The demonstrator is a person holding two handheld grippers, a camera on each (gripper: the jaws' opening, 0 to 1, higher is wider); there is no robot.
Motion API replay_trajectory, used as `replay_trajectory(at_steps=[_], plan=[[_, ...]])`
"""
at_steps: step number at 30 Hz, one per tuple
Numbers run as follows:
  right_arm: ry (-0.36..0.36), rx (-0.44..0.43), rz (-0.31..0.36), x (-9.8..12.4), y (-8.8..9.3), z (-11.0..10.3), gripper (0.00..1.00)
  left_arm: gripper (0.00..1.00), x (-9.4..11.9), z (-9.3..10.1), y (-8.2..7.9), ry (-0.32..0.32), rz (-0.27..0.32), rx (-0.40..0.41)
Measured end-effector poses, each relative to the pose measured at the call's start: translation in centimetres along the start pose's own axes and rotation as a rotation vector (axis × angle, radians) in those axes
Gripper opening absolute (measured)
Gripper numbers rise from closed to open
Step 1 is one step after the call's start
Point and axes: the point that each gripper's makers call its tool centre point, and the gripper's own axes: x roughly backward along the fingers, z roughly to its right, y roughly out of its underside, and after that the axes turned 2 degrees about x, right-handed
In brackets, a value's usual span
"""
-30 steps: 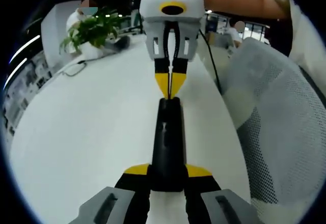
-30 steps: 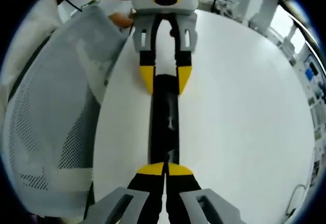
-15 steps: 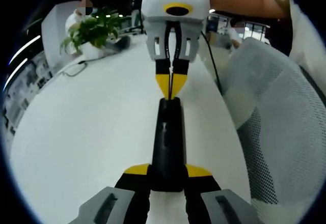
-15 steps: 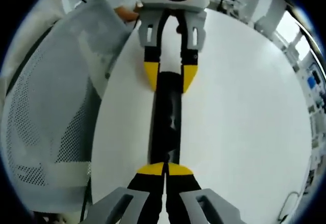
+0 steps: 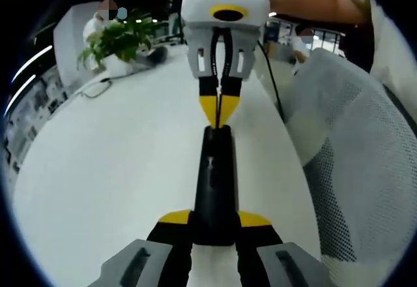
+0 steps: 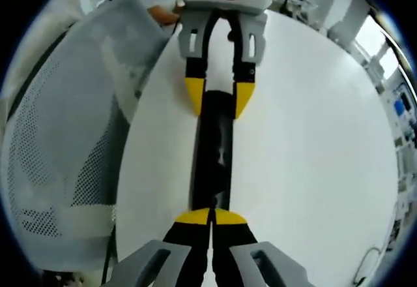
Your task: Press the specified remote control buttons in sequence, fully releasing each button before pressing the next.
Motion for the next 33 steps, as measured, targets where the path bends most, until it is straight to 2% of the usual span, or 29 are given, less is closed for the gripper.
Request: replay_trajectory(at_steps=[11, 17, 33], plan=[[0.006, -0.004, 0.005, 0.2, 0.0, 0.0, 0.00, 0.24, 0.0, 0.0, 0.0, -0.003, -0.003, 0.000], [0.019, -0.021, 0.048, 1.0, -1.0, 0.3, 0.00, 0.24, 0.0, 0.0, -0.1, -0.005, -0.003, 0.001], [0.020, -0.002, 0.037, 1.0, -1.2, 0.4, 0.00, 0.24, 0.0, -0.2, 0.0, -0.006, -0.001, 0.004]])
